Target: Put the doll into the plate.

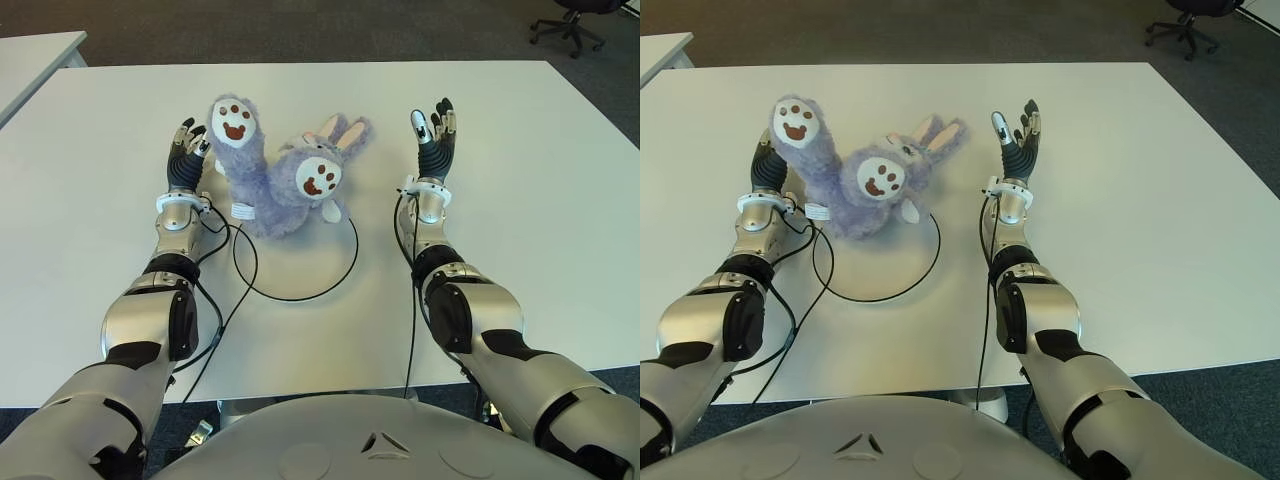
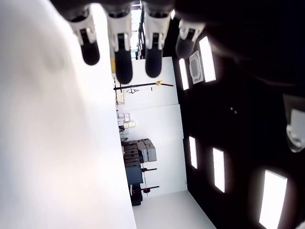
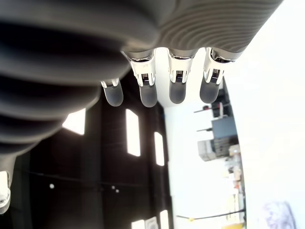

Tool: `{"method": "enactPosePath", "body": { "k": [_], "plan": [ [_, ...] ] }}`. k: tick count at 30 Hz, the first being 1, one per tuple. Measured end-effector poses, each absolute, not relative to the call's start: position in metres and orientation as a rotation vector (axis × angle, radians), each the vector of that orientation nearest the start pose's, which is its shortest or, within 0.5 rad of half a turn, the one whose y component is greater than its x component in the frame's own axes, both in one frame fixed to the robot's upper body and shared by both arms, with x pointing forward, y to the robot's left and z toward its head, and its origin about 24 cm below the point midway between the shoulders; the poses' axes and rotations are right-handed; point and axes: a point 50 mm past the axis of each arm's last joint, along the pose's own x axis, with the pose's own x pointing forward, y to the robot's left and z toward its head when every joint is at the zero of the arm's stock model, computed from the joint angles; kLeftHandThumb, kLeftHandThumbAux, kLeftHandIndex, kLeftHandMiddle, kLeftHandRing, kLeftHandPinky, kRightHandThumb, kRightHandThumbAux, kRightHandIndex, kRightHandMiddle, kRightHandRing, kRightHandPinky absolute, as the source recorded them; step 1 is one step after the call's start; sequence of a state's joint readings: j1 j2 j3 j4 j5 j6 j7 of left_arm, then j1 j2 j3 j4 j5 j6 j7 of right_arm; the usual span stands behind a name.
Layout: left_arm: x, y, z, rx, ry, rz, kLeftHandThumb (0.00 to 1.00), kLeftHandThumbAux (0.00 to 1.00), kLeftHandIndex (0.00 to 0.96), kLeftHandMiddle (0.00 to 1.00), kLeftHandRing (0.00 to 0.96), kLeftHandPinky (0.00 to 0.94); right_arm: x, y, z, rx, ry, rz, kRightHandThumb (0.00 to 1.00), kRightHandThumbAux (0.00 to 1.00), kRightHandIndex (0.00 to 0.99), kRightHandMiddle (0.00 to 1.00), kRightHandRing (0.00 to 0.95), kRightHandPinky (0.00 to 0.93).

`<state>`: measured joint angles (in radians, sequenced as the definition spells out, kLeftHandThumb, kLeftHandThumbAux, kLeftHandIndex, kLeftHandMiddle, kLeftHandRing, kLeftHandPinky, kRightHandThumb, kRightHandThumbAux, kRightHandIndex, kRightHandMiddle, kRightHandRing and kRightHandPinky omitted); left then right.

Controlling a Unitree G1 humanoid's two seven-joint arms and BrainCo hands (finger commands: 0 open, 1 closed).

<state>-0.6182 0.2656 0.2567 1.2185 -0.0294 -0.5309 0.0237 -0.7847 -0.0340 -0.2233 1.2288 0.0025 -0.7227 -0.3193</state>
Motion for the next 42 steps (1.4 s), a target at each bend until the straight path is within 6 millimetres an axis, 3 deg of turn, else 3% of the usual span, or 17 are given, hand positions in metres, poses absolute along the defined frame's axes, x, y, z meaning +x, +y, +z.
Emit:
{"method": "enactPosePath", "body": {
  "k": [13,23,25,29,42],
  "plan": [
    [0.331,0.241,0.020,0.085,0.037,0.240,0.000,0.428,0.011,0.175,0.184,0.109,0.363,-0.149,0.061,0.035,-0.171,-0.267,0.000,0.543,0.045,0.041,0.036,0.043],
    [0.331,0.239,0.020,0.072,0.034,0.234,0.000,0.433,0.016,0.169,0.191,0.177,0.365,-0.149,0.051,-0.036,-0.075,-0.180,0.000,0.604,0.039,0.015,0.006,0.015],
    [0.331,0.239,0.020,0.066,0.034,0.236,0.000,0.433,0.008,0.164,0.181,0.134,0.365,-0.149,0.051,-0.051,-0.069,-0.169,0.000,0.640,0.047,0.015,0.003,0.003],
    [0.331,0.239,0.019,0.062,0.034,0.237,0.000,0.429,0.004,0.160,0.178,0.134,0.366,-0.149,0.051,-0.071,-0.059,-0.154,0.000,0.657,0.051,0.017,0.001,0.000],
    [0.332,0.237,0.019,0.063,0.035,0.231,0.000,0.393,0.000,0.147,0.161,0.137,0.370,-0.149,0.049,-0.116,0.008,-0.091,0.000,0.639,0.037,0.033,0.012,0.000]
  ]
}}
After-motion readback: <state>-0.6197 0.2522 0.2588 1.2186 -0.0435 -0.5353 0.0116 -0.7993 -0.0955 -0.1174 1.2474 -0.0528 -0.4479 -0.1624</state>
